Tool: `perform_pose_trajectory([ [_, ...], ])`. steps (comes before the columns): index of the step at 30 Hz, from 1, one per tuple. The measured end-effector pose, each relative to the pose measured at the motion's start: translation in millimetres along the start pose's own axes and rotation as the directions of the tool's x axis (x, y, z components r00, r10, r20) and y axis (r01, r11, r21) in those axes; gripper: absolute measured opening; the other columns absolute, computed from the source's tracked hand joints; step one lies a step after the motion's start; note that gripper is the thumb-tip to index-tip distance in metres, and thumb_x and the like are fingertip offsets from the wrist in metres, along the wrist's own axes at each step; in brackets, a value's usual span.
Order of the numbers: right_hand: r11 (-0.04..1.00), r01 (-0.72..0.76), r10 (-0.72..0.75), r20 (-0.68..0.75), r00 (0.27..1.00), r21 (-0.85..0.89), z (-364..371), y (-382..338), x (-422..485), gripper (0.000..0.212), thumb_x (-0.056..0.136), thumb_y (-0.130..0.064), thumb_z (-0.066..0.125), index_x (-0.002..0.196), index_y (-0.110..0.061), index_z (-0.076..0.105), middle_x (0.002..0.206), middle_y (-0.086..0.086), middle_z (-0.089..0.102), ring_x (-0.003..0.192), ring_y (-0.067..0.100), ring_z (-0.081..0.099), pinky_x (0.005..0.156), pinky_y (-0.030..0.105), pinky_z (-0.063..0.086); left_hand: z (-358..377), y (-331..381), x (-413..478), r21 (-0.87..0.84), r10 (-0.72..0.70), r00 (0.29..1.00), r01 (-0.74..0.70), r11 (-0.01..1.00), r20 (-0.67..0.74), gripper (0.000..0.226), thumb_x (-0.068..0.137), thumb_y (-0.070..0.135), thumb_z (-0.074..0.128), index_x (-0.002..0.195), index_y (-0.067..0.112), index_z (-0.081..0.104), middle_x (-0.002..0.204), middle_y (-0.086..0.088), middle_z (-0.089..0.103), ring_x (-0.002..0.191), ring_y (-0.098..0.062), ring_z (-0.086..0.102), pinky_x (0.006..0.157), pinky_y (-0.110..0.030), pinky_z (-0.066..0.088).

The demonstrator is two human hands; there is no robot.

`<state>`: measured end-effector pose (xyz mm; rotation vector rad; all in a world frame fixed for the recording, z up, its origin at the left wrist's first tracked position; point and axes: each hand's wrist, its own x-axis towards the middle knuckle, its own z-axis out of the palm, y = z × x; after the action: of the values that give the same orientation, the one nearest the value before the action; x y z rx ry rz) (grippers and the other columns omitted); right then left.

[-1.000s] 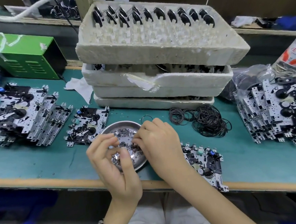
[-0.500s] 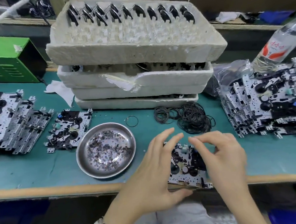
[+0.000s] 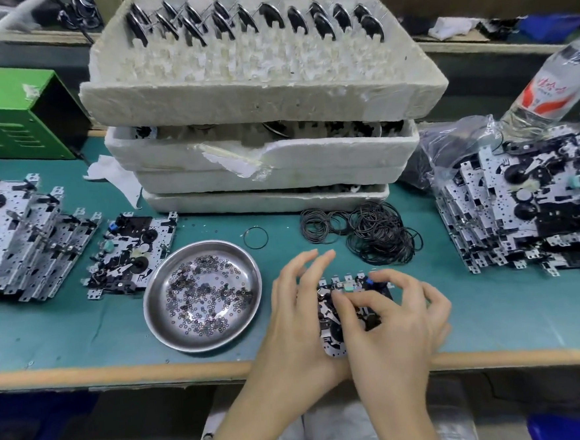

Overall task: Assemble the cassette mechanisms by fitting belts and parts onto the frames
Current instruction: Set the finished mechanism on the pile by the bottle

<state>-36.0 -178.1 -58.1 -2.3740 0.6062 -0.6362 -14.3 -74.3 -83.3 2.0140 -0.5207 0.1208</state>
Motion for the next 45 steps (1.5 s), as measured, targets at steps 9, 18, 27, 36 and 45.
perform_pose_trajectory([
  [9, 0.999, -0.028, 0.029, -0.031, 0.999, 0.046, 6, -1, -1, 0.011, 0.071, -0.031, 0.085, 0.068, -0.028, 0.075, 0.098, -0.014, 0.054, 0.106, 0.021, 0.036, 0.087, 0.034, 0.023, 1, 1, -1, 0.044, -0.023, 1.000, 0.024, 0.999, -0.010, 0.084, 0.076, 0.040, 0.062, 0.149, 0.038, 0.022, 0.152, 0.009, 0.027, 0.145, -0.017, 0.030, 0.116, -0.020, 0.026],
  [18, 0.997, -0.041, 0.042, -0.011, 0.999, 0.061, 8, -4, 2, 0.010, 0.072, -0.031, 0.084, 0.069, -0.029, 0.075, 0.097, -0.015, 0.050, 0.107, 0.018, 0.034, 0.089, 0.039, 0.029, 5, 3, -1, 0.107, 0.000, 0.998, 0.007, 0.994, -0.060, 0.071, 0.084, 0.042, 0.057, 0.147, 0.029, 0.028, 0.148, 0.003, 0.034, 0.139, -0.017, 0.036, 0.114, -0.018, 0.026],
  [27, 0.999, -0.028, 0.028, 0.016, 0.999, 0.022, 8, -7, 4, 0.015, 0.070, -0.028, 0.085, 0.064, -0.029, 0.072, 0.094, -0.009, 0.052, 0.104, 0.019, 0.034, 0.087, 0.041, 0.030, 4, 2, 0, 0.108, 0.019, 0.997, -0.011, 0.994, -0.073, 0.067, 0.084, 0.039, 0.058, 0.145, 0.025, 0.034, 0.149, -0.003, 0.035, 0.137, -0.022, 0.039, 0.114, -0.018, 0.026],
  [36, 0.998, -0.057, 0.056, 0.134, 0.989, 0.010, 4, -2, 16, 0.013, 0.071, -0.037, 0.084, 0.065, -0.035, 0.072, 0.092, -0.013, 0.045, 0.098, 0.010, 0.024, 0.083, 0.031, 0.021, 6, -1, -1, 0.109, 0.012, 0.995, -0.002, 0.994, -0.095, 0.079, 0.072, 0.044, 0.066, 0.142, 0.024, 0.036, 0.150, -0.007, 0.031, 0.139, -0.022, 0.039, 0.112, -0.017, 0.030],
  [45, 0.997, -0.074, 0.075, 0.166, 0.983, -0.012, 2, -3, 17, 0.010, 0.073, -0.045, 0.081, 0.069, -0.038, 0.074, 0.089, -0.013, 0.042, 0.094, 0.011, 0.023, 0.081, 0.030, 0.019, 5, -1, -2, 0.095, 0.001, 0.997, 0.007, 0.995, -0.083, 0.082, 0.070, 0.046, 0.069, 0.142, 0.028, 0.034, 0.150, -0.003, 0.028, 0.139, -0.026, 0.041, 0.108, -0.041, 0.044],
])
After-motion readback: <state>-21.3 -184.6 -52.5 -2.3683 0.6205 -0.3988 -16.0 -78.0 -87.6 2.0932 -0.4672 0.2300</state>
